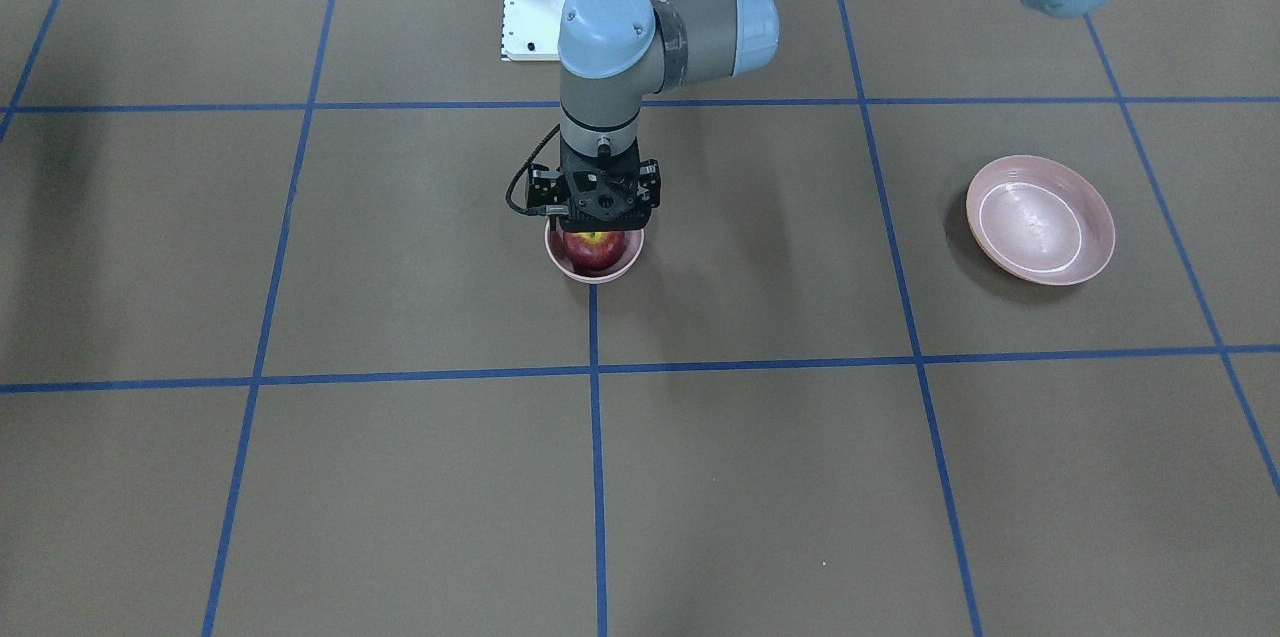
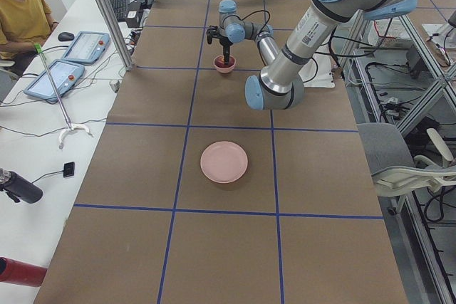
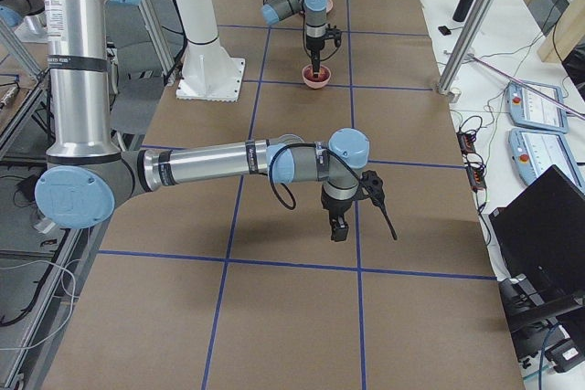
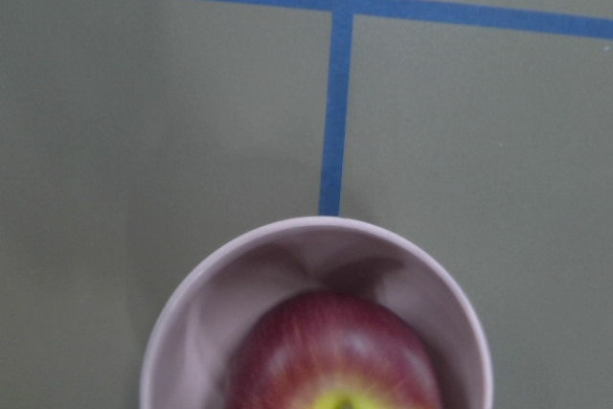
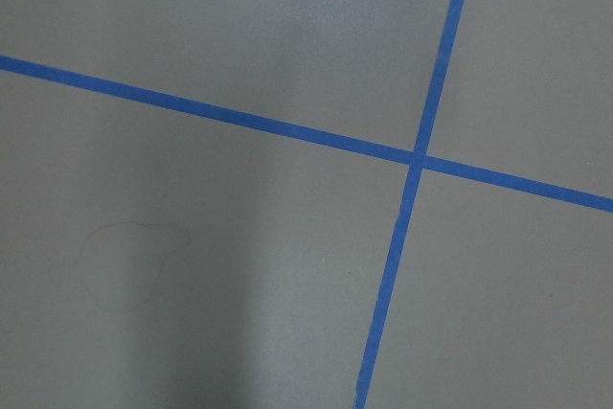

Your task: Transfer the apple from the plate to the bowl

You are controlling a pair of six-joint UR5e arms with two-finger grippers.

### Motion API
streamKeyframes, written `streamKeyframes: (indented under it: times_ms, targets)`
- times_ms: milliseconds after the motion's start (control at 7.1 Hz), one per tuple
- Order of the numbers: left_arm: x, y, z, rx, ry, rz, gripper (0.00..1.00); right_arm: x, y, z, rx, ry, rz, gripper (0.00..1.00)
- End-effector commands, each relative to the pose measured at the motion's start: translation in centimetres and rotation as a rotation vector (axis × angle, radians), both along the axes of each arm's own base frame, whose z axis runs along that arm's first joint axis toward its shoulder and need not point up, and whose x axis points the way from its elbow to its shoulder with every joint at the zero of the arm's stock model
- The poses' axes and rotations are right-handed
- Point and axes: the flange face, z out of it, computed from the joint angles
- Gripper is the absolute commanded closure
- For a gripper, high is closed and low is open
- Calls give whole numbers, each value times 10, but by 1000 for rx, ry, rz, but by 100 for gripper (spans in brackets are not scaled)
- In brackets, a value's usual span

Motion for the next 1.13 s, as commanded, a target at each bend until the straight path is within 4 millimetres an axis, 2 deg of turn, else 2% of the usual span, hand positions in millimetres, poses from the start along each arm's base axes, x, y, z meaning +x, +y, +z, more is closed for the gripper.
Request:
streamKeyframes:
  times_ms: [0,141,282,423,564,705,846,987]
  targets:
    - [-5,2,-7,12,11,-4,2,0,0,1,-2,0,0,0]
    - [-19,8,-8,18,24,-2,2,0,0,0,-1,0,0,0]
    - [-50,23,13,24,26,3,2,0,-1,1,-3,0,1,0]
    - [-96,42,38,76,-9,50,2,0,1,7,-29,-5,13,0]
    - [-150,51,52,162,-49,111,2,1,1,9,-29,3,13,0]
    - [-204,49,90,206,-102,140,2,12,12,20,-57,2,38,0]
    - [-249,42,130,207,-120,195,2,22,14,21,-57,0,57,0]
    - [-301,18,160,213,-117,244,2,33,18,26,-74,4,88,0]
